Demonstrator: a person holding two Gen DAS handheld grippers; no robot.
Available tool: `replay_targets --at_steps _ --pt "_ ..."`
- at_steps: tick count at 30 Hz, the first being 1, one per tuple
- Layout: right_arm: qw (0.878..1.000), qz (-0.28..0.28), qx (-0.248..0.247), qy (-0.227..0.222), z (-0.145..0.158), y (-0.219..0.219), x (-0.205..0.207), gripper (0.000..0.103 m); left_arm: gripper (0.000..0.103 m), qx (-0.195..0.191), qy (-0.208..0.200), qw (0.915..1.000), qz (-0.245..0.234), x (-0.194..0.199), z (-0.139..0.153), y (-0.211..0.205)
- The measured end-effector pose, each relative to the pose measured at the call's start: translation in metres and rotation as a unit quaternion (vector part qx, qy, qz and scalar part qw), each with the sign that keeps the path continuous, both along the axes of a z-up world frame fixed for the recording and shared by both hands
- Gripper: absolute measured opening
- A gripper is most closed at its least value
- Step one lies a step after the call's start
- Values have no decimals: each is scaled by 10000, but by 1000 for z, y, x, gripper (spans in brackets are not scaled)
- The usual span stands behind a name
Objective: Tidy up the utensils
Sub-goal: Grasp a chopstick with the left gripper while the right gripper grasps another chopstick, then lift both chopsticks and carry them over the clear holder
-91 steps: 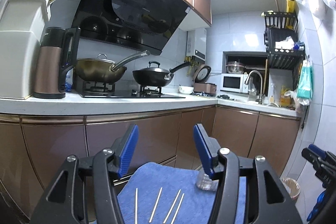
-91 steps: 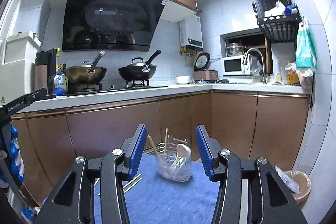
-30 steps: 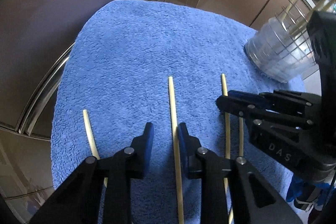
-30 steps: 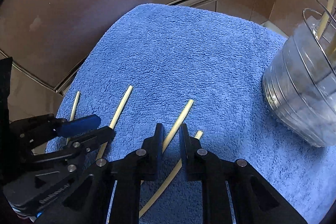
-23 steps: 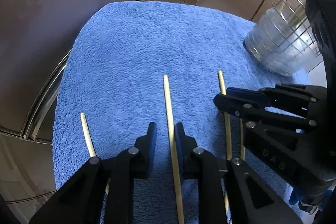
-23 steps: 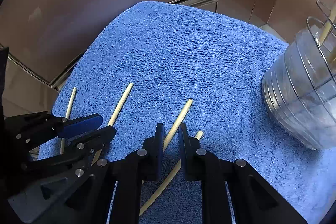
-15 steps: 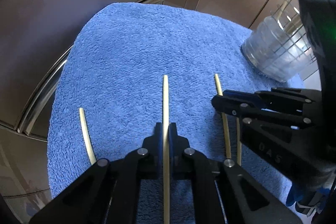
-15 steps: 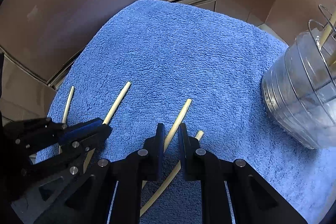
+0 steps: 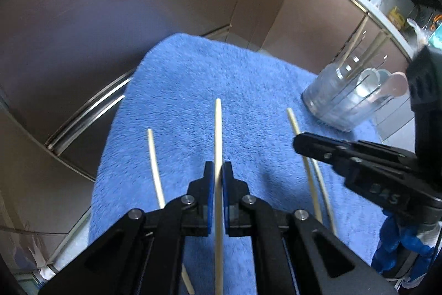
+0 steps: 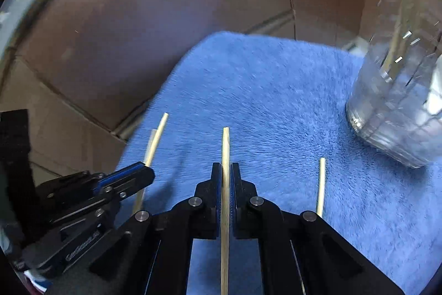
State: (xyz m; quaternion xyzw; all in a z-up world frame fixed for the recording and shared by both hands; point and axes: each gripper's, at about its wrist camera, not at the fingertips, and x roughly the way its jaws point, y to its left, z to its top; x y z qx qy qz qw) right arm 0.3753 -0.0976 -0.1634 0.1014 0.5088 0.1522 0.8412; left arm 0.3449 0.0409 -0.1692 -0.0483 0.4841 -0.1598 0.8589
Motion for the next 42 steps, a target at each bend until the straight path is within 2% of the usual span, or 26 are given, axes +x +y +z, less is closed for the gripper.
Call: replay_targets --at_steps 6,11,18,22,27,34,42 --pt "9964 41 246 -809 53 -21 -50 6 5 -198 -391 9989 190 -34 37 10" --pt "9872 -17 308 -1565 99 -37 -104 6 5 -370 -843 9952 326 -70 72 11" --pt "9685 -84 310 -2468 148 -58 -187 6 5 -460 -1578 9856 387 -127 119 -2" --pt "9569 -179 296 -2883 168 -74 -232 6 5 -405 -2065 9768 407 -164 143 -18" --pt "9434 -360 313 -3283 180 -97 -272 6 5 -278 -2583 9649 391 -205 164 -44" --pt "9349 -582 243 -3492 178 -119 -300 6 5 -1 -3109 9502 230 -249 175 -79" --pt "9283 -720 245 -3639 174 -135 -304 6 5 189 -3474 9375 7 -265 178 -107"
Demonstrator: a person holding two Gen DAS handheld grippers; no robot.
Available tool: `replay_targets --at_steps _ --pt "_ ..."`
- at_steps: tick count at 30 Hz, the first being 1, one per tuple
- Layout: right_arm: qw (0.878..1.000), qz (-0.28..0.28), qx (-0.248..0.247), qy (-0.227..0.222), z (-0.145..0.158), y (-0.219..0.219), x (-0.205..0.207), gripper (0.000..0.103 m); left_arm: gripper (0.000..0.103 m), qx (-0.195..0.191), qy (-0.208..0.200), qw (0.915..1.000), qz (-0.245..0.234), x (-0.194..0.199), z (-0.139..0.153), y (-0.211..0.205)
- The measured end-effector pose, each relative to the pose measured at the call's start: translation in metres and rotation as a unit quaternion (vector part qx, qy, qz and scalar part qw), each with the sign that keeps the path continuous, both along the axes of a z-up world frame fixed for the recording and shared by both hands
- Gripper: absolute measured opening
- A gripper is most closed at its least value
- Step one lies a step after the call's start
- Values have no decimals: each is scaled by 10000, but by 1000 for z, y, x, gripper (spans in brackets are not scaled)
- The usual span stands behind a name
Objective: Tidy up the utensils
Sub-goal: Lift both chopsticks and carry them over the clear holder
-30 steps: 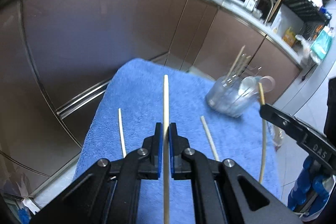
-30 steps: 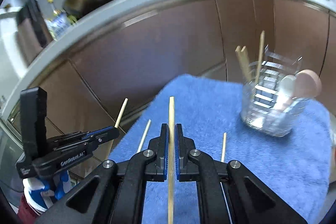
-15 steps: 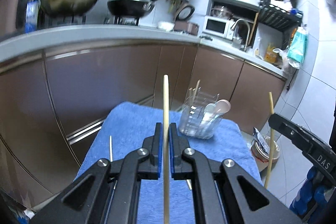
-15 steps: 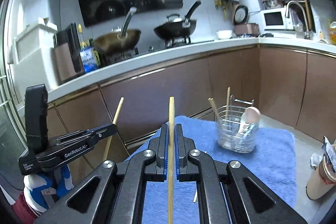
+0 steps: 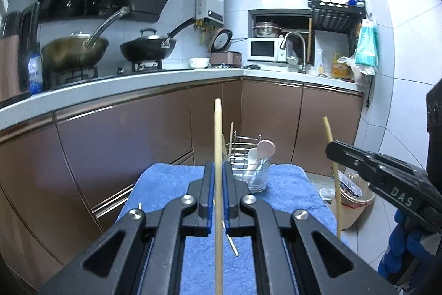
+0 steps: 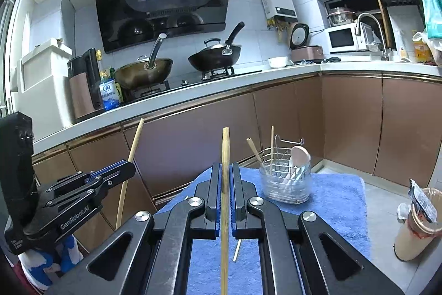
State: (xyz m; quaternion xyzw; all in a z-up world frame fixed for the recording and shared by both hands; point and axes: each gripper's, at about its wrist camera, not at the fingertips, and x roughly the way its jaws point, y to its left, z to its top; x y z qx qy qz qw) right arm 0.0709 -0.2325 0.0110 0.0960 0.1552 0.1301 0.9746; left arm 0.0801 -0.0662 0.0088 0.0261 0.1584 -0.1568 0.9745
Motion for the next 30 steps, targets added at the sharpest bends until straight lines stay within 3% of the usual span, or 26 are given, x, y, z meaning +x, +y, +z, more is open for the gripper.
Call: replay_targets --at_steps 20,24,30 --pt "10000 -60 79 8 -17 -24 54 6 5 118 10 9995 -302 54 -4 -40" --pt "9999 -46 94 -15 -17 -27 72 6 5 -138 53 9993 -338 75 1 -36" --pt "9994 -54 94 -329 -5 -31 109 6 5 -961 17 9948 -348 123 21 -14"
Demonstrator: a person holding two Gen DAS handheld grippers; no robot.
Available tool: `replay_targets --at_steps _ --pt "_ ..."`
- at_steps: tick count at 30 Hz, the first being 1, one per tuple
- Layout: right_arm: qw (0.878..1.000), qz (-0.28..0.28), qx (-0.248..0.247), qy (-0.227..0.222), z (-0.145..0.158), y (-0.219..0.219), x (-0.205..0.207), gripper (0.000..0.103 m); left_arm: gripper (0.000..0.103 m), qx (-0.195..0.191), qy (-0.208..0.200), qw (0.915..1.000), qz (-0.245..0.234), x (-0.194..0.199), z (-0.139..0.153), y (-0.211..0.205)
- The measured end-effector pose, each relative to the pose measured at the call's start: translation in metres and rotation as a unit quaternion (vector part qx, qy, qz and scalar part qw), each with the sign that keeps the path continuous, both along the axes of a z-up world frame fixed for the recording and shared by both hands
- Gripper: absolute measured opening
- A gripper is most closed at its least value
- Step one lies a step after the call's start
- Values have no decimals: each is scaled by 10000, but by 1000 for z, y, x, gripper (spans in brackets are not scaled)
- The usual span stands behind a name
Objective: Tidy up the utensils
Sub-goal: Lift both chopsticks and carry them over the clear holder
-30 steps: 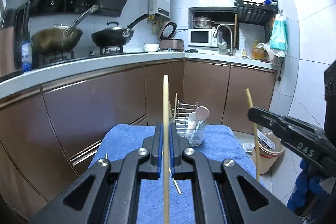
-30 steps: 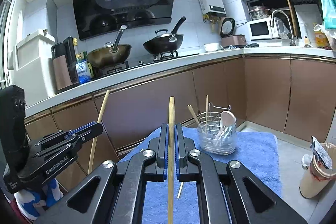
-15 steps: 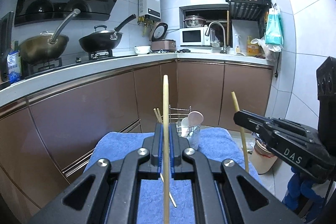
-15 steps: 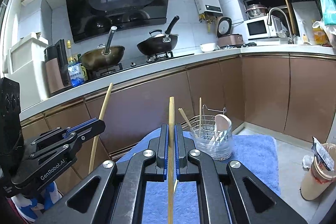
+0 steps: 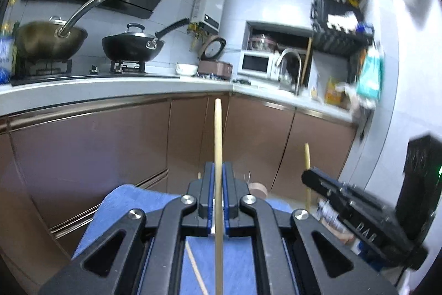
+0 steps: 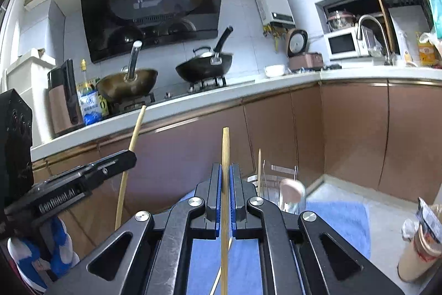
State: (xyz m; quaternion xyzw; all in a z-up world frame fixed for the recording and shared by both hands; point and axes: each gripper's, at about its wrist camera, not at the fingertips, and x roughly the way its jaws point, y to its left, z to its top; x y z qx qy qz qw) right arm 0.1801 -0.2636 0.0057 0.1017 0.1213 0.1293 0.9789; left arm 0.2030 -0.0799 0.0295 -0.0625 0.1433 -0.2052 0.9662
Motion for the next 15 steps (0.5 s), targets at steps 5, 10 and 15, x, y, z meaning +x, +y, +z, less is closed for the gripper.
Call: replay_targets --at_steps 5,10,15 --pt "9988 -65 159 -456 12 -4 45 6 5 -623 -259 9977 -27 45 21 6" --pt "9956 -285 127 -885 17 1 90 6 5 -1167 -514 9918 8 90 32 0" --pt "9937 -491 180 -990 7 0 131 6 5 -1432 -630 9875 173 130 16 -12"
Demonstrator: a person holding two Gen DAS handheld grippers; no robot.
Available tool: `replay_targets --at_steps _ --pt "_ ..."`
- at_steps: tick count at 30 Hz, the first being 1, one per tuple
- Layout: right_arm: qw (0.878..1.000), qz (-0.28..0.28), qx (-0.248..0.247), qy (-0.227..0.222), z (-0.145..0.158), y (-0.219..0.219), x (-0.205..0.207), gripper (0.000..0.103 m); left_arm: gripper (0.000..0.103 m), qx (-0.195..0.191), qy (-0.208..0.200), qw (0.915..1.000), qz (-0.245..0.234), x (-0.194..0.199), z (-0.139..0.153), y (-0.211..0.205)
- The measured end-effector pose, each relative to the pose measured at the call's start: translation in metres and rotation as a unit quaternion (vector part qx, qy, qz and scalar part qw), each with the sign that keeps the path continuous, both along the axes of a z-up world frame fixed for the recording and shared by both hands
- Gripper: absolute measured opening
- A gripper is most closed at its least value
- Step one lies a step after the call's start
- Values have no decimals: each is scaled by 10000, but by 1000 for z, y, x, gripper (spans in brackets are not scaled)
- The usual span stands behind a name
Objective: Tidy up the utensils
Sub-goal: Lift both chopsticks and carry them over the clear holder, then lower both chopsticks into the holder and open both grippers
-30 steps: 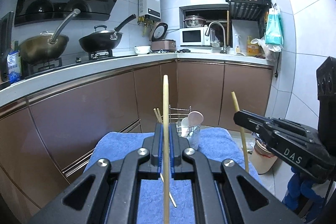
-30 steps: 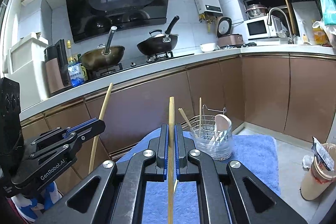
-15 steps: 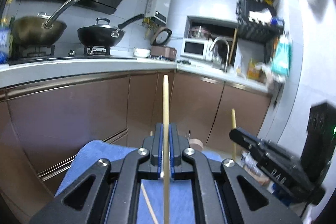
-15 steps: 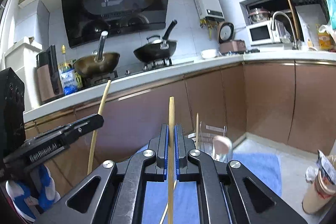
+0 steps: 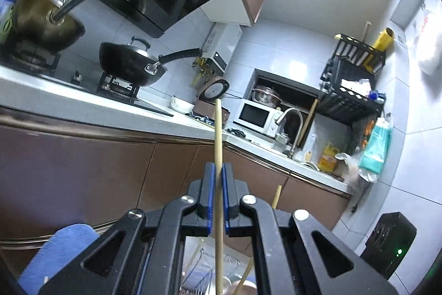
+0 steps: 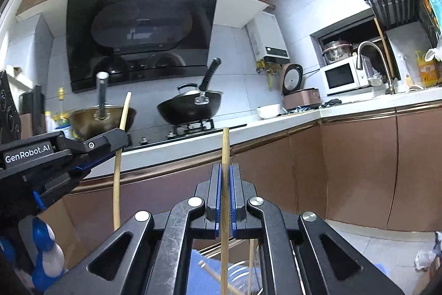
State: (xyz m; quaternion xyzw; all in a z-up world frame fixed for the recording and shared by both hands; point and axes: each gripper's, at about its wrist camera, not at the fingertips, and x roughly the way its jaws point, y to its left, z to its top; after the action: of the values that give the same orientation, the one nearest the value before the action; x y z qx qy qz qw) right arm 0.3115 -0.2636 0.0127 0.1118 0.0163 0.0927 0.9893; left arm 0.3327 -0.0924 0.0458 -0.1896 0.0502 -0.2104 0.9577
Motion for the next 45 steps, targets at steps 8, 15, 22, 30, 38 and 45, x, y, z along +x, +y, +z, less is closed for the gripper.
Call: replay_targets --at_steps 8,15,22,30,38,45 --pt "9992 -400 -6 34 -28 -8 44 6 5 6 57 9991 429 54 -49 -27" --pt "9984 -559 -17 61 -49 -8 55 5 5 7 113 9977 668 74 -81 -39" --pt "9977 -653 -101 122 -63 -6 55 5 5 30 -76 9954 952 73 -101 -47" --pt "9977 -621 -180 200 -75 -10 44 6 9 105 -14 9958 911 68 -125 -49" --pt "9980 -577 -145 209 -65 -12 32 14 23 182 -22 9962 848 44 -114 -31" --pt "9981 -551 -143 232 -49 -5 9 20 34 342 -98 9948 952 5 -82 -4"
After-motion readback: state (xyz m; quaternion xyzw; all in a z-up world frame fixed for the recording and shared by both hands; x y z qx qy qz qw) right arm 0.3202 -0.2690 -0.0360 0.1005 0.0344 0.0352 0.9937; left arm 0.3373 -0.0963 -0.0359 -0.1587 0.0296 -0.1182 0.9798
